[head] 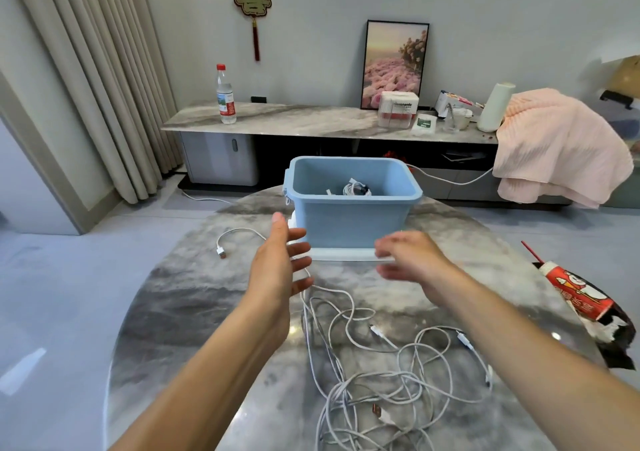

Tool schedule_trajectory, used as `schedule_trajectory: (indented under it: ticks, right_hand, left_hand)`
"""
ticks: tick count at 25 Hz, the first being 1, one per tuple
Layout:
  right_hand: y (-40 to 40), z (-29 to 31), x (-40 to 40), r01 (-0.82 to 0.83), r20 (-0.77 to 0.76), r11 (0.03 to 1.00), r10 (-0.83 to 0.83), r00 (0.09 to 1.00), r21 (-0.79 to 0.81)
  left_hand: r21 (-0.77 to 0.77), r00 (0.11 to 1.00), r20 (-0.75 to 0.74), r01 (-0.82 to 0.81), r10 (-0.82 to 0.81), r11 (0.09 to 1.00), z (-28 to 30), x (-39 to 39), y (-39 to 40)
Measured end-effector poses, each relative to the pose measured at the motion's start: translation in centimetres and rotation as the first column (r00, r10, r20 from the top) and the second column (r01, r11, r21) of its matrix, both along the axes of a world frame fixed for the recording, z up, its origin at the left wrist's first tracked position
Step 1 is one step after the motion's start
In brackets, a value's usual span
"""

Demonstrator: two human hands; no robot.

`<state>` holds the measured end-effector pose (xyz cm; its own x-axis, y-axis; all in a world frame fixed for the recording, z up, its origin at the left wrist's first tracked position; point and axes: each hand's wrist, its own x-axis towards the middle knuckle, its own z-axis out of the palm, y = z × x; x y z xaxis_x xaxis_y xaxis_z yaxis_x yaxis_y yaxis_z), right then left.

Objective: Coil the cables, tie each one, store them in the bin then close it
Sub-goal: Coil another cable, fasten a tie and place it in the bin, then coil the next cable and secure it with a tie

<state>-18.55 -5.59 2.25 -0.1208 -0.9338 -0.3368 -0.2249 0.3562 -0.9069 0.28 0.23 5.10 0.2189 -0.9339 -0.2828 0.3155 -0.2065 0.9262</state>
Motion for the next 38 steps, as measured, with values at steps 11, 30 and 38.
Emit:
schedule_trajectory:
  ticks: [11,30,38]
  right_hand:
    - [0.1,-8.6,8.5,-0.351,-0.681,0.929,0.179,0.710,-0.121]
    - [6.9,-1.4,2.0,-0.329,-0.219,0.850,0.259,0.941,-0.411]
    - [9.0,-0.2,0.9,-0.596,-0.736,0.758,0.241,0.633,-0.265]
  left_hand:
    - [0.067,0.976,-0.066,-0.202,0.207,0.977,-0.5,2.0,-1.0]
    - [-0.151,0.960,-0.042,0.268,-0.277,0.951,-0.9,-0.5,-0.3]
    - [-0.185,0.901,0.077,0.433,-0.426,0.882,-1.5,-1.2,1.1]
